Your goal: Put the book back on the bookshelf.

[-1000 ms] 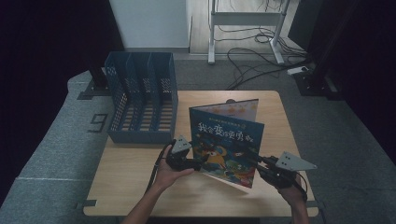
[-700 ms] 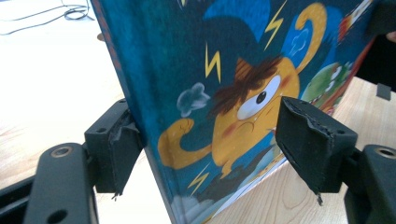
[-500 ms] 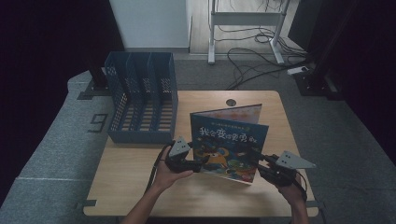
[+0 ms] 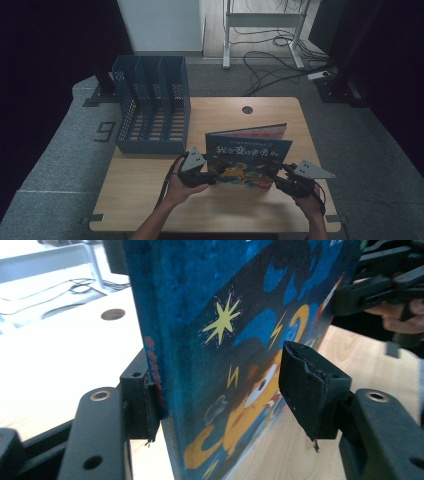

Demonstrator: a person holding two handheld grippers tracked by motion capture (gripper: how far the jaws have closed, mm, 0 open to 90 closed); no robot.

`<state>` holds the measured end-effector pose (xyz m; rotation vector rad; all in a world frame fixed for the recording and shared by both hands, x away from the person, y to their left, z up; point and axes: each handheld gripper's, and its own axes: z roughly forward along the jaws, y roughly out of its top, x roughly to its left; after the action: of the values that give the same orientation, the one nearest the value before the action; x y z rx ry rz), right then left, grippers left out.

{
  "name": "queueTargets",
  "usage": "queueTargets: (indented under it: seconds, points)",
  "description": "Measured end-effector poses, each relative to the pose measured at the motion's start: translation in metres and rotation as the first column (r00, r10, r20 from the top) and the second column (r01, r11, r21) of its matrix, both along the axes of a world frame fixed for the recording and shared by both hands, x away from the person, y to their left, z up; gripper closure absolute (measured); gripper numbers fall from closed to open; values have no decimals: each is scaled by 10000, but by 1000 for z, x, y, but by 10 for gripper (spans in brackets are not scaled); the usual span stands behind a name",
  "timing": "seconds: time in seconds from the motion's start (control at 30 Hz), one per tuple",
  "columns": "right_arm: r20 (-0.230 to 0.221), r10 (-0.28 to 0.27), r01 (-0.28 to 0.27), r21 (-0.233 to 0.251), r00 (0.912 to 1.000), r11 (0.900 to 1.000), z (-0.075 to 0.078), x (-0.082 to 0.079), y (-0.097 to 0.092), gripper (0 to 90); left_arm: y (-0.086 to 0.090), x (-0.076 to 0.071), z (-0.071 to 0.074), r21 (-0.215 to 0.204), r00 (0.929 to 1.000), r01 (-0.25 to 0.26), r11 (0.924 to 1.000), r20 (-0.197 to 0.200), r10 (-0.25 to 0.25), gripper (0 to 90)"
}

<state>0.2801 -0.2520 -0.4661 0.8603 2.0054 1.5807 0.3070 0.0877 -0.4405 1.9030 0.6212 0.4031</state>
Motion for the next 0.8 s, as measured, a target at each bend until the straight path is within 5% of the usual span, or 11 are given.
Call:
queueTargets:
  seconds: [0.4,0.8]
  points:
    - [-34,-823,824,274,9966,9962,-2,4,1,515,5,1,-1,-385,9999,-140,9992,-67,138,529]
    - [-50,-1529,1529,550,9882,9867,-3,6,-2,484,3,-3,-2,-549,9994,341,9979,-61,-345,558]
